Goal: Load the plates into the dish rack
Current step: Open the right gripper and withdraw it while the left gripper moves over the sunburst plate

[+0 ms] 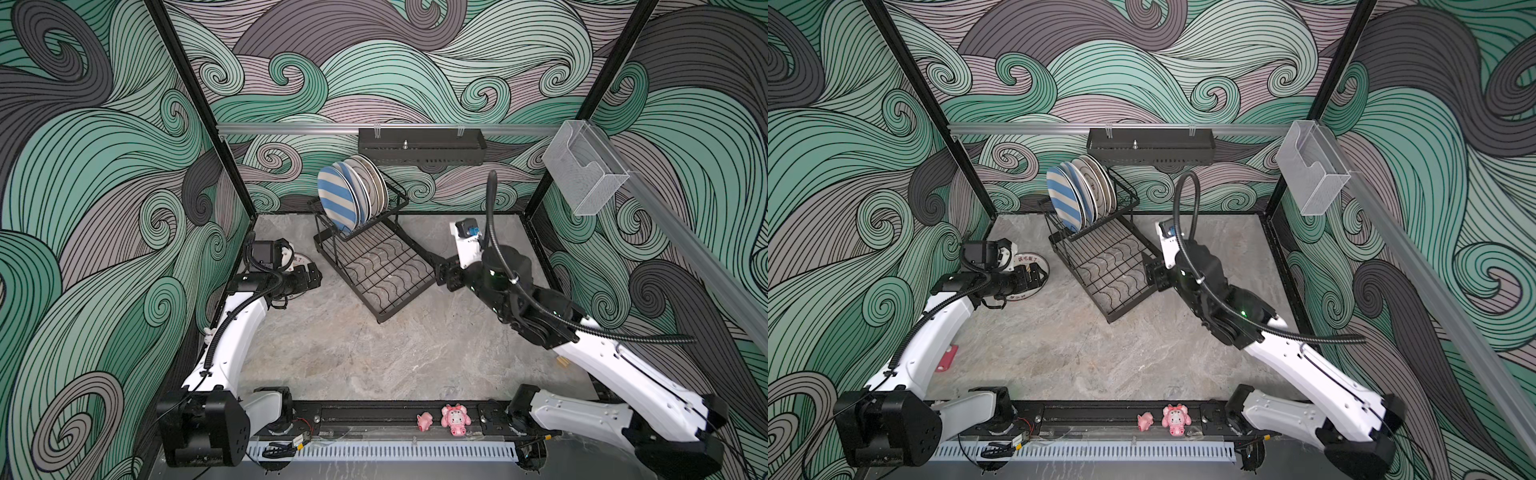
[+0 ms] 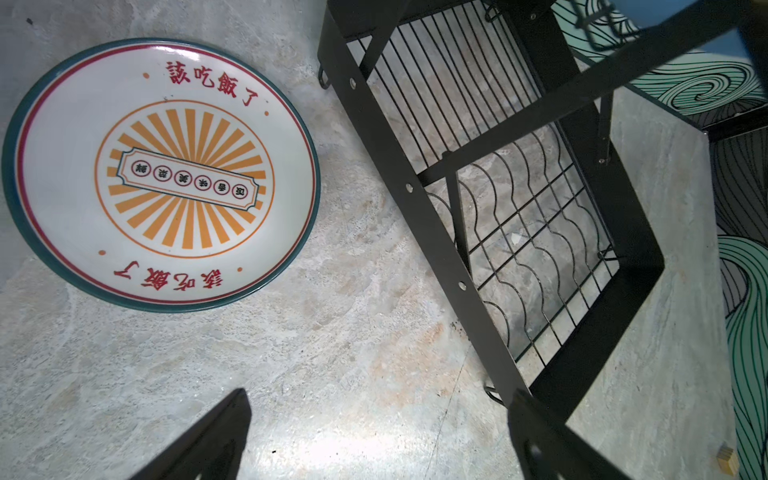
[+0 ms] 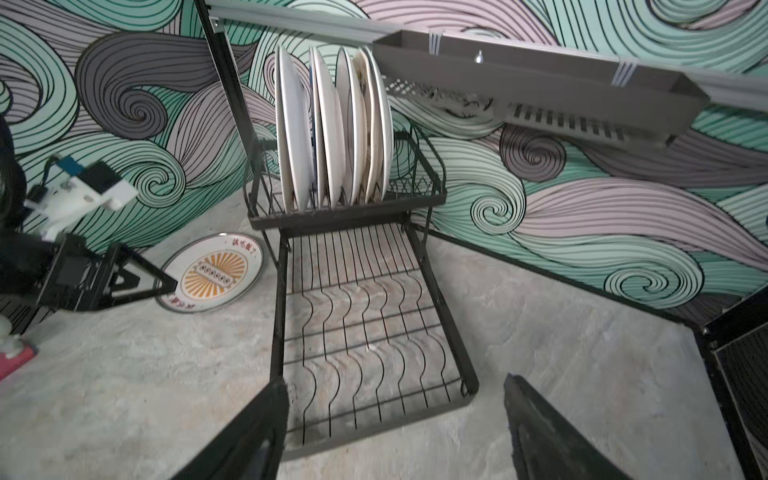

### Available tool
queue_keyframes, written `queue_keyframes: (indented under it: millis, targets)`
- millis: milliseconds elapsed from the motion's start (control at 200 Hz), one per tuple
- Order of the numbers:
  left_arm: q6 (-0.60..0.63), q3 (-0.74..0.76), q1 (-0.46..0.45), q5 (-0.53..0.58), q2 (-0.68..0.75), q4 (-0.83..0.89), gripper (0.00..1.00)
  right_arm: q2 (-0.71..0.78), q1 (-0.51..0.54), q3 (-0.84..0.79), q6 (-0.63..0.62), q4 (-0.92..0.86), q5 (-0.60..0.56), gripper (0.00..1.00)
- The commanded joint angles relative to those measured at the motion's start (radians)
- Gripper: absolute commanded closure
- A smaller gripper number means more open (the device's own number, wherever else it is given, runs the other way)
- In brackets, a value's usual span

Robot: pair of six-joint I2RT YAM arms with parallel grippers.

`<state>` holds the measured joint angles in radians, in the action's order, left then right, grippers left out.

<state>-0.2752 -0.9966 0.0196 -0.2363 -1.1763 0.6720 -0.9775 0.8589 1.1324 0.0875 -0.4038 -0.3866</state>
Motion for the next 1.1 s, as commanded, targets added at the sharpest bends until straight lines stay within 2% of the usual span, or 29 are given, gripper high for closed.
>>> queue_keyframes:
  millis: [0, 100, 285, 365, 445, 570, 730, 786, 906, 1096]
  targets:
    - [0.021, -0.018, 0.011, 0.063, -0.001, 0.045, 0.01, 0.145, -0.004, -0.220, 0.103, 0.033, 0.073, 0.18]
    - [0.018, -0.017, 0.011, 0.095, -0.010, 0.038, 0.01, 0.270, -0.003, -0.403, 0.208, 0.092, 0.126, 0.17]
    - [-0.069, -0.024, 0.011, 0.144, -0.057, 0.013, 0.02, 0.388, -0.003, -0.582, 0.336, 0.116, 0.208, 0.16]
    - [-0.163, -0.005, 0.011, 0.147, -0.082, -0.034, 0.01, 0.388, -0.003, -0.583, 0.353, 0.077, 0.236, 0.15]
    - [-0.202, 0.008, 0.011, 0.103, -0.116, -0.081, 0.01, 0.378, -0.004, -0.575, 0.388, 0.049, 0.250, 0.13]
    - [-0.253, 0.053, 0.009, 0.126, -0.164, -0.171, 0.01, 0.378, -0.003, -0.587, 0.410, 0.050, 0.320, 0.12]
    - [-0.254, 0.070, 0.009, 0.124, -0.218, -0.249, 0.01, 0.384, -0.004, -0.599, 0.403, 0.016, 0.329, 0.12]
    - [-0.235, 0.052, 0.009, 0.127, -0.239, -0.247, 0.01, 0.380, -0.003, -0.602, 0.399, 0.009, 0.327, 0.08]
    - [-0.215, 0.032, 0.009, 0.207, -0.284, -0.266, 0.01, 0.378, -0.003, -0.618, 0.414, 0.029, 0.326, 0.08]
    - [-0.186, -0.025, 0.011, 0.222, -0.362, -0.268, 0.01, 0.360, -0.003, -0.632, 0.428, 0.039, 0.331, 0.08]
